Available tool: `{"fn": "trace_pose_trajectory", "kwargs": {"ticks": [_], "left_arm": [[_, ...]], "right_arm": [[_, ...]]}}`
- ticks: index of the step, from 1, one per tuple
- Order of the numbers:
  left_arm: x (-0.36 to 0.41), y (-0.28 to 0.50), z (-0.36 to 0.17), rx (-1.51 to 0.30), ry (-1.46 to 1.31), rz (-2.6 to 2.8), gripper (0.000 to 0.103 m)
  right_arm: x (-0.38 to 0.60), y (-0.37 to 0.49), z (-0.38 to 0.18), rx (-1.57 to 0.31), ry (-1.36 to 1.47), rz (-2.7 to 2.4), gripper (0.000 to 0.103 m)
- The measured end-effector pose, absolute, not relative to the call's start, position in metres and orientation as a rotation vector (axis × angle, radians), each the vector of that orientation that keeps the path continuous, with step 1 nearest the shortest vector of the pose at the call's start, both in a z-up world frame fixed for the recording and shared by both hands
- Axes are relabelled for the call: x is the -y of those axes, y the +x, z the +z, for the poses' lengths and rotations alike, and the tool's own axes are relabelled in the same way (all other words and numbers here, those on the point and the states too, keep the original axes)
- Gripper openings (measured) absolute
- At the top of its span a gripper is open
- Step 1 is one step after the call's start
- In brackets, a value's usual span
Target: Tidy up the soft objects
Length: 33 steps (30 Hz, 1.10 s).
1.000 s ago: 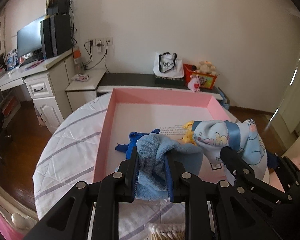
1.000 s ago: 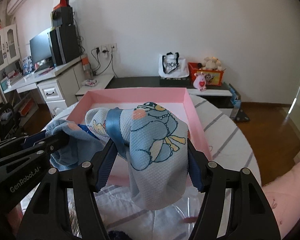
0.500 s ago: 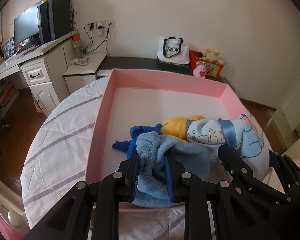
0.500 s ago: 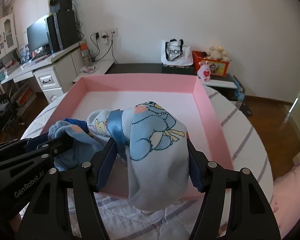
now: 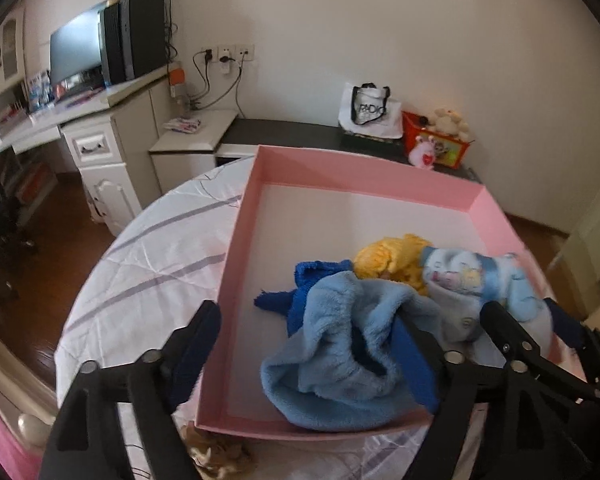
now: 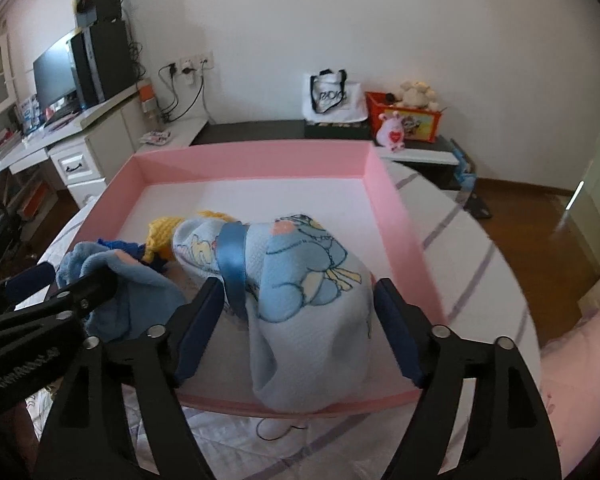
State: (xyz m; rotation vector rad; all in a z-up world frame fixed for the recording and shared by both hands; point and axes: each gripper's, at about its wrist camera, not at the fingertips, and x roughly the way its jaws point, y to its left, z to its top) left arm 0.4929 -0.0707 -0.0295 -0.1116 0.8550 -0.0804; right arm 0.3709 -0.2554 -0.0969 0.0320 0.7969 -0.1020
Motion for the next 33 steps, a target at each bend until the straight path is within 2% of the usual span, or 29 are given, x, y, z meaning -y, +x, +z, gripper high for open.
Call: {"fn": "trace_pose_trajectory", "kwargs": {"ticks": [2, 4, 7, 16, 33], "left_arm": [[0.066, 0.483, -0.030, -0.839, -0.116, -0.073, 0.097], [0.057, 0.470, -0.030, -0.830, -0.120, -0.068, 0.099], [0.049, 0.455, -0.028, -0.818, -0.124, -0.076, 0.101], [0.049, 0.434, -0.022, -0.796, -0.107, -0.066, 0.102], [0.054, 0.379, 0.010, -0.735, -0.088, -0.063, 0.103]], "right_arm": [[0.259, 0.367, -0.093, -0.785, 0.035, -0.122, 0.082], [0.263, 0.365, -0.090, -0.776, 0.039, -0.139, 0.092], [0.267, 0.361, -0.087, -0.766, 0.055, -0.148, 0.098], [0.270, 0.354, -0.080, -0.758, 0.057, -0.157, 0.102], [0.270, 0.318, -0.057, -0.708, 0.049, -0.156, 0.103]]}}
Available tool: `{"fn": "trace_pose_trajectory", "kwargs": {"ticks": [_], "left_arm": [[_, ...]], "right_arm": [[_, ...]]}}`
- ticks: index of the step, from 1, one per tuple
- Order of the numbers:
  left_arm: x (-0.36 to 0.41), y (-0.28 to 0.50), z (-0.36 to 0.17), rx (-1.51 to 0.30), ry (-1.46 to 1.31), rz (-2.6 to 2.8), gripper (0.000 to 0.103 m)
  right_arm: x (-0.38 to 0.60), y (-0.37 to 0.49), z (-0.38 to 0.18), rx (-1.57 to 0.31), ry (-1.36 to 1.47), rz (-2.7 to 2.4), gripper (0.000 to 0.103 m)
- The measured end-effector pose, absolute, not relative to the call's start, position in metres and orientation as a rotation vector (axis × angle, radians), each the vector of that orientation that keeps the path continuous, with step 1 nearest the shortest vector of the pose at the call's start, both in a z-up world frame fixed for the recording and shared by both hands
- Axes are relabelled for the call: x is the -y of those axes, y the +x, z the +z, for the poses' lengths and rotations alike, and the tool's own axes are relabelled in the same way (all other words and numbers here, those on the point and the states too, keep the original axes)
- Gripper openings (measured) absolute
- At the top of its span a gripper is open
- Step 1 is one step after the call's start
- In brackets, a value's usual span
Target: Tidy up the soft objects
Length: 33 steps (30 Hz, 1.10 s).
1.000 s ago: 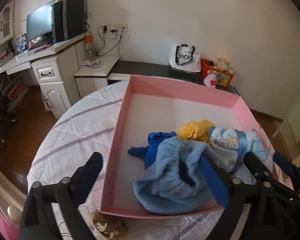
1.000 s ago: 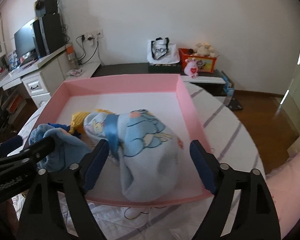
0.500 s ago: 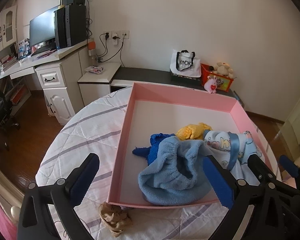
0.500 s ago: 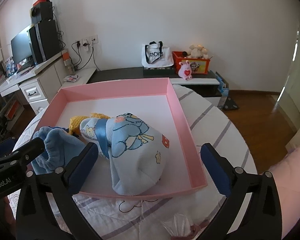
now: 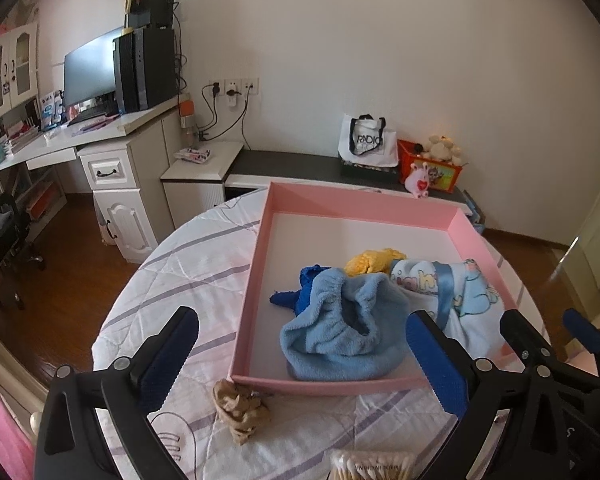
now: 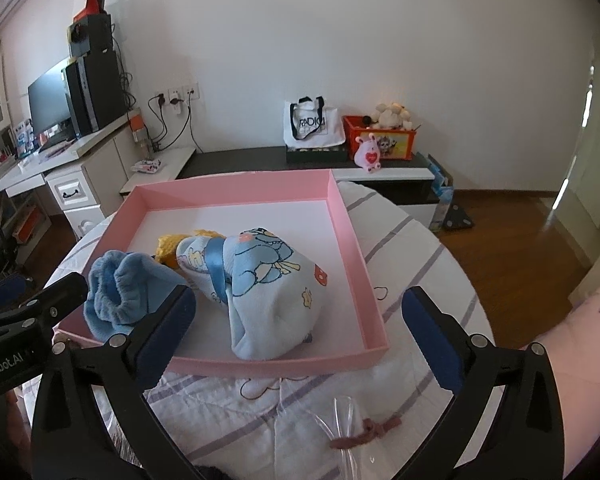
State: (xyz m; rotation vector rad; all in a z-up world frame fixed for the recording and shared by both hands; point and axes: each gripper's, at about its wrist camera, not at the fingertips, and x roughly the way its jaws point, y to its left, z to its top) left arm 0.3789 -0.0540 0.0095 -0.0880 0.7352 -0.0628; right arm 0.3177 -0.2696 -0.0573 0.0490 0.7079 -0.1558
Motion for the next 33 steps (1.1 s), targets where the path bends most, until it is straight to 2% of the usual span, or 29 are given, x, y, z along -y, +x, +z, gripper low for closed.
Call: {"fn": "trace_pose_trajectory", "kwargs": {"ticks": [33], "left_arm": [[0.047, 0.215, 0.068, -0.489, -0.057, -0.005, 0.103]], "right_arm": [[0.249, 0.191, 0.019, -0.481, -0.004, -0.123, 0.103]]}}
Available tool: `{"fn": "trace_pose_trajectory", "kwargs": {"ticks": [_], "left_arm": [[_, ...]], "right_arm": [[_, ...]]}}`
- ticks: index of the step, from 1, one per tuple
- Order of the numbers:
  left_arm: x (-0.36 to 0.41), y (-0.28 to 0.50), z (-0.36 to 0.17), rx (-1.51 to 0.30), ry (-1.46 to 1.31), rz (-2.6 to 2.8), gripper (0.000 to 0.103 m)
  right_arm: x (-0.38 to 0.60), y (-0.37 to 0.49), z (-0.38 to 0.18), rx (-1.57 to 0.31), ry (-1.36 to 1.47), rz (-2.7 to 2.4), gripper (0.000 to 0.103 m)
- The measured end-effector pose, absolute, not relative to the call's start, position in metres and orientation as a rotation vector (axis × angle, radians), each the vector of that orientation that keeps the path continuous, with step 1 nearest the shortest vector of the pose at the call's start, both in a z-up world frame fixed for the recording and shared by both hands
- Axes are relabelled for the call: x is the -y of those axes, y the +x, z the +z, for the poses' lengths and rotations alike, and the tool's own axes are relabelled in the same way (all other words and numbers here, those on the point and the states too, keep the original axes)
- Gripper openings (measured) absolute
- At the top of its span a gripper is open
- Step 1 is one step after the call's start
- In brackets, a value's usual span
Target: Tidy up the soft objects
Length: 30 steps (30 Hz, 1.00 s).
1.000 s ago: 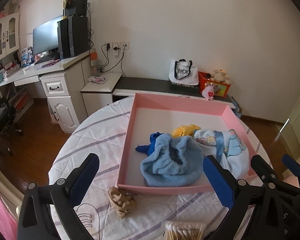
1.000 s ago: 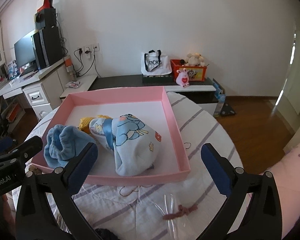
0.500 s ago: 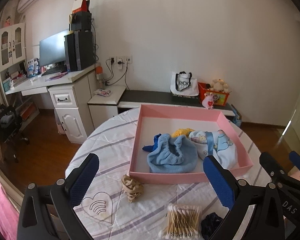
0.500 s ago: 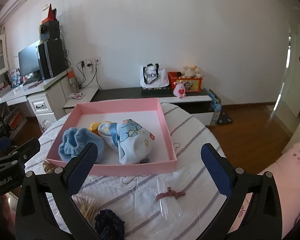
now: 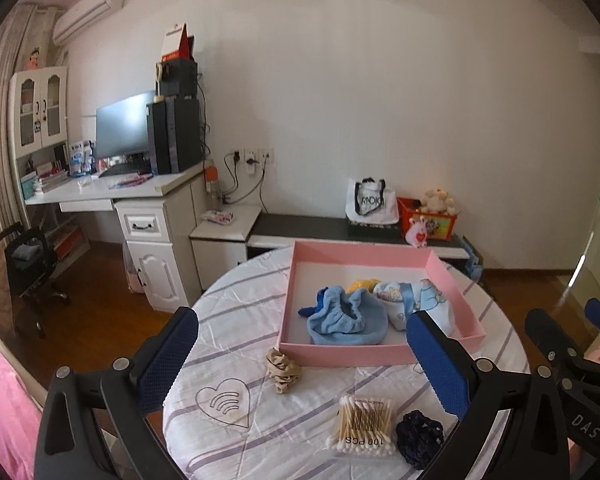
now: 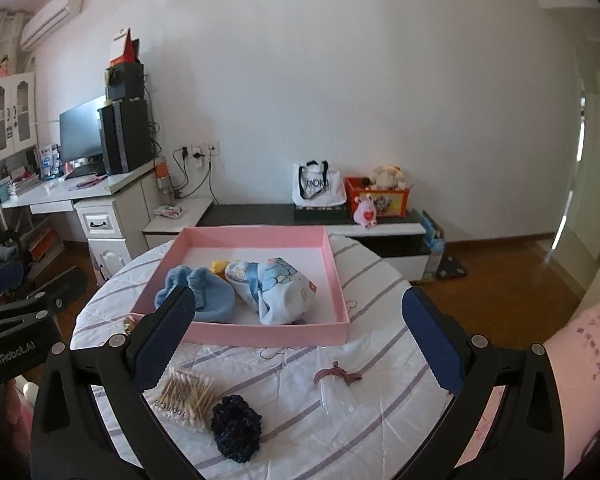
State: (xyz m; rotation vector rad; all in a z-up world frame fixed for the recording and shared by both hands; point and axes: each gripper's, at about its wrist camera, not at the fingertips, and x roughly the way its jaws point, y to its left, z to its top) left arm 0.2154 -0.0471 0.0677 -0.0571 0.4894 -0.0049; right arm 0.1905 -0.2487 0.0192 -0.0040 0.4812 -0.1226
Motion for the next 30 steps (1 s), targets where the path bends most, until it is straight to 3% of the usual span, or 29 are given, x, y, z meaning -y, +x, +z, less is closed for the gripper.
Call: {"fn": "trace_pose_trajectory", "kwargs": {"ticks": [30], "left_arm": [[0.060, 0.107, 0.090, -0.249, -0.017, 0.009, 0.103]], "right_arm": [[0.232, 0.096, 0.078, -0.219, -0.018, -0.083, 0.103]]}}
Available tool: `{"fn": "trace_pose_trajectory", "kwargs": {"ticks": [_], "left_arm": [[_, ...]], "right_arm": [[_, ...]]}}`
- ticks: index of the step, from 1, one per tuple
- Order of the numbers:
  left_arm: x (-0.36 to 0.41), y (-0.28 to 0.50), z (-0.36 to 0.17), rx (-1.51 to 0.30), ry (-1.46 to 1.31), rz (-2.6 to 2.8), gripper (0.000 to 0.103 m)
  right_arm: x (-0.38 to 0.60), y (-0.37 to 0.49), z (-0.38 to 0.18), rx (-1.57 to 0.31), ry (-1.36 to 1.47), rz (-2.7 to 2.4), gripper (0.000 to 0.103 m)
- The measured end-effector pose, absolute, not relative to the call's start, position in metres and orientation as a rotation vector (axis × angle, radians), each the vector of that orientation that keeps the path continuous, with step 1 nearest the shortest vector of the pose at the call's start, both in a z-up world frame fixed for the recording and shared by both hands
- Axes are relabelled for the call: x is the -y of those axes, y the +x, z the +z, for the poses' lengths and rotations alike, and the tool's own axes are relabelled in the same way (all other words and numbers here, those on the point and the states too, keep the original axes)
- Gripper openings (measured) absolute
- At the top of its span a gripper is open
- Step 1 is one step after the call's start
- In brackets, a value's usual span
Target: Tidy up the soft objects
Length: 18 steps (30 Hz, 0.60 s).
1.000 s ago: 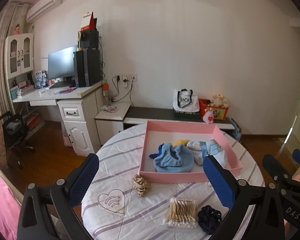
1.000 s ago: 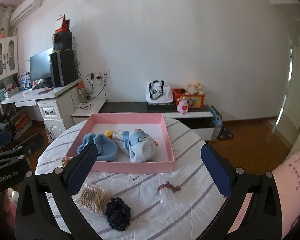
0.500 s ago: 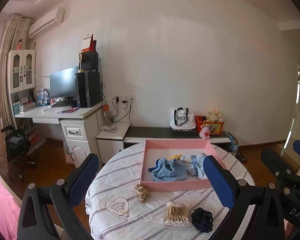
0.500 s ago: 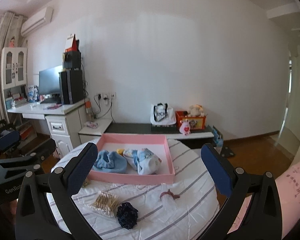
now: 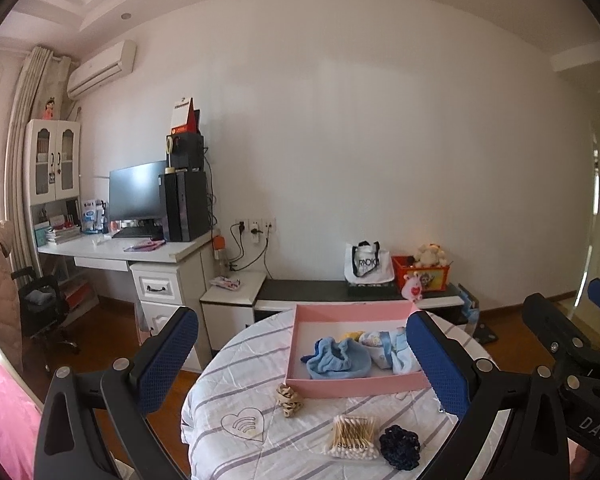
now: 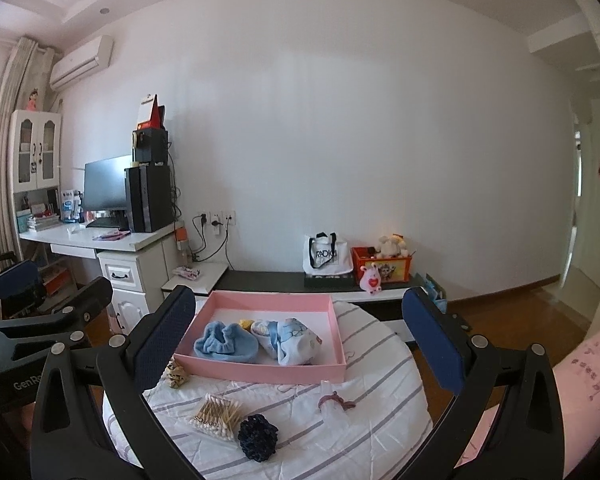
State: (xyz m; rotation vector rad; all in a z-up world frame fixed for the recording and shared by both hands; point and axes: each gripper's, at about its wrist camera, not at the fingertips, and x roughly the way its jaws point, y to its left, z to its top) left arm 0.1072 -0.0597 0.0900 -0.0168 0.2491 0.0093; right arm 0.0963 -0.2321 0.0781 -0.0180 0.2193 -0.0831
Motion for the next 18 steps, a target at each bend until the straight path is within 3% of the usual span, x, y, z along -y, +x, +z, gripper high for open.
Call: {"fn": "trace_pose_trajectory", "kwargs": {"ticks": [18], "left_arm": [[0.0617, 0.1019, 0.0877, -0.240, -0.015, 0.017, 0.103]], "right_arm": [[0.2334, 0.0898, 0.0782, -0.210, -0.028, -0.086, 0.103]]}}
